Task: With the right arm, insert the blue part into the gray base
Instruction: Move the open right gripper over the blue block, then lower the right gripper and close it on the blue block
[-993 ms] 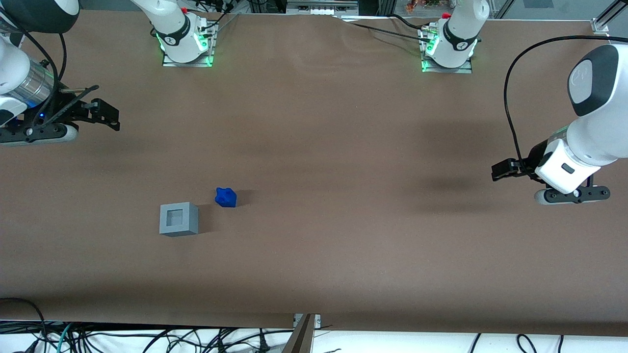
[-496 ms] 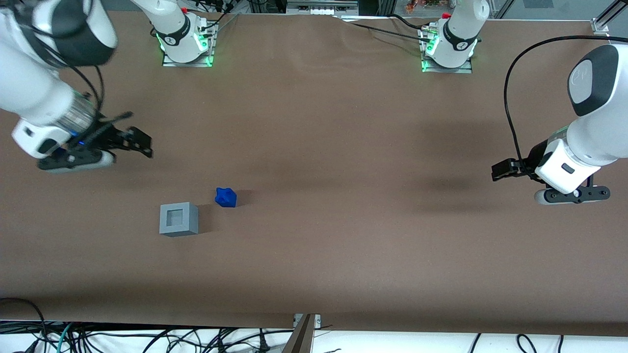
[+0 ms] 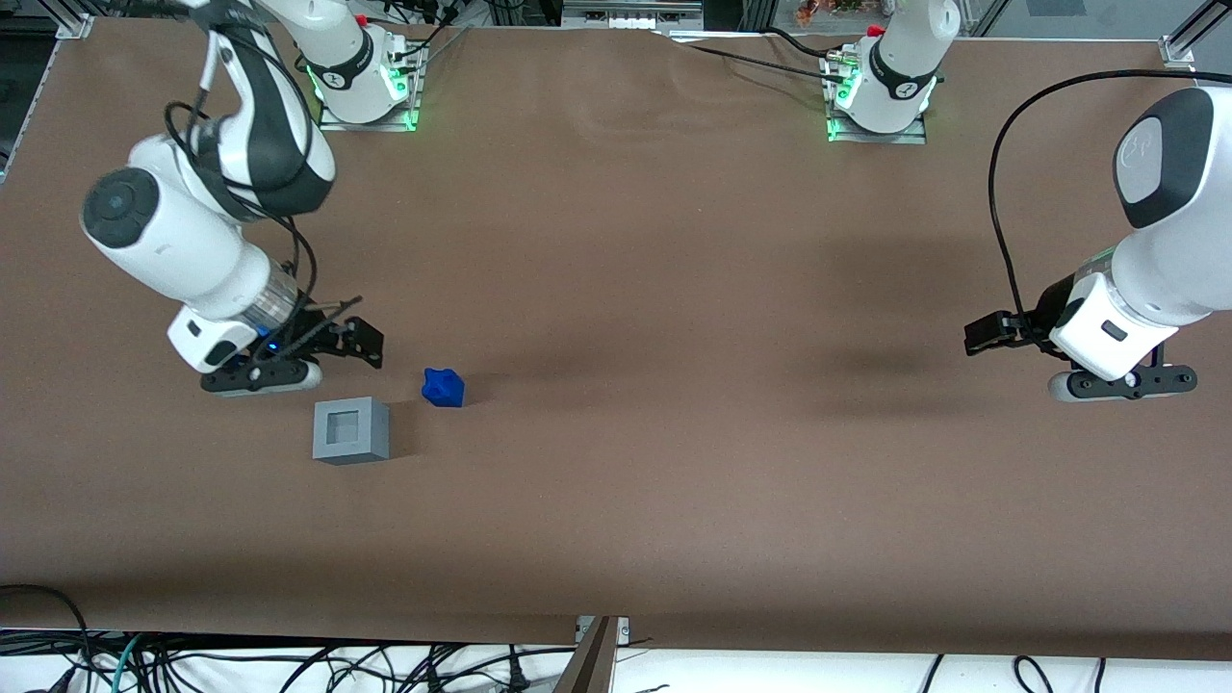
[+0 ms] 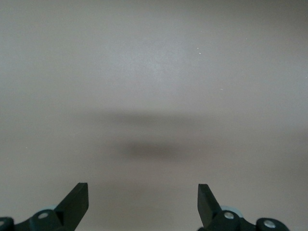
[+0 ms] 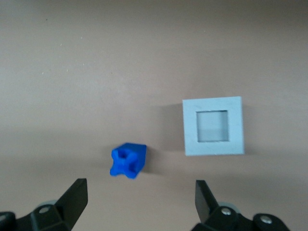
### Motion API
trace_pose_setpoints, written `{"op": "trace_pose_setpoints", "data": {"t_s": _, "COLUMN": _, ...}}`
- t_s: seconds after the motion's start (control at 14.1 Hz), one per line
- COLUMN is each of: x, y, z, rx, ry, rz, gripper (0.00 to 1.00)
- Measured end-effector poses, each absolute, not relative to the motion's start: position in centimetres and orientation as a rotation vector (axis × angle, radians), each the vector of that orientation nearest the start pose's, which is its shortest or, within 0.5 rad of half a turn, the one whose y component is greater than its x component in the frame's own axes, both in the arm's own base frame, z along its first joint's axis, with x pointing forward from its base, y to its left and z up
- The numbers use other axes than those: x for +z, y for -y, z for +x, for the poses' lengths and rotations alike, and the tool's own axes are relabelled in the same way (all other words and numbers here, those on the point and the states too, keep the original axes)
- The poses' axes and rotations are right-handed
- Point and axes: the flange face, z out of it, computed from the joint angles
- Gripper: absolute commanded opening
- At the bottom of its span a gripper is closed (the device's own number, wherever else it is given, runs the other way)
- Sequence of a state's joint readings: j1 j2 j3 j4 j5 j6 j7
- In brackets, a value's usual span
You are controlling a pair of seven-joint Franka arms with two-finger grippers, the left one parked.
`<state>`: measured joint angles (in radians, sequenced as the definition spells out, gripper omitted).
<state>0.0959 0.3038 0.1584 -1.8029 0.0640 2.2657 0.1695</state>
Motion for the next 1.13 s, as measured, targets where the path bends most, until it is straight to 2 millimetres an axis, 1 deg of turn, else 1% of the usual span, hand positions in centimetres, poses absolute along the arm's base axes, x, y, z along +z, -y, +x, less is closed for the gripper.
{"op": "trace_pose_setpoints", "data": {"t_s": 0.14, "x": 37.1, "y": -17.3, "z": 63.2, "rx": -0.203, "ry": -0.033, "rz": -3.001, "gripper": 0.99}}
{"op": "trace_pose_setpoints", "data": {"t_s": 0.35, "x": 34.3, "y": -19.5, "z": 63.3, "rx": -0.206, "ry": -0.158, "rz": -3.007, "gripper": 0.99}}
{"op": "trace_pose_setpoints", "data": {"t_s": 0.5, "x": 31.6, "y": -21.1, "z": 63.2, "rx": -0.211, "ry": -0.218, "rz": -3.016, "gripper": 0.99}}
{"op": "trace_pose_setpoints", "data": {"t_s": 0.64, "x": 29.0, "y": -22.2, "z": 62.9, "rx": -0.186, "ry": -0.250, "rz": -3.025, "gripper": 0.99}}
{"op": "trace_pose_setpoints", "data": {"t_s": 0.78, "x": 27.1, "y": -22.5, "z": 62.6, "rx": -0.146, "ry": -0.252, "rz": -3.038, "gripper": 0.99}}
{"op": "trace_pose_setpoints", "data": {"t_s": 0.92, "x": 25.3, "y": -22.3, "z": 62.0, "rx": -0.112, "ry": -0.227, "rz": -3.069, "gripper": 0.99}}
{"op": "trace_pose_setpoints", "data": {"t_s": 1.13, "x": 23.4, "y": -22.1, "z": 60.9, "rx": -0.061, "ry": -0.215, "rz": -3.091, "gripper": 0.99}}
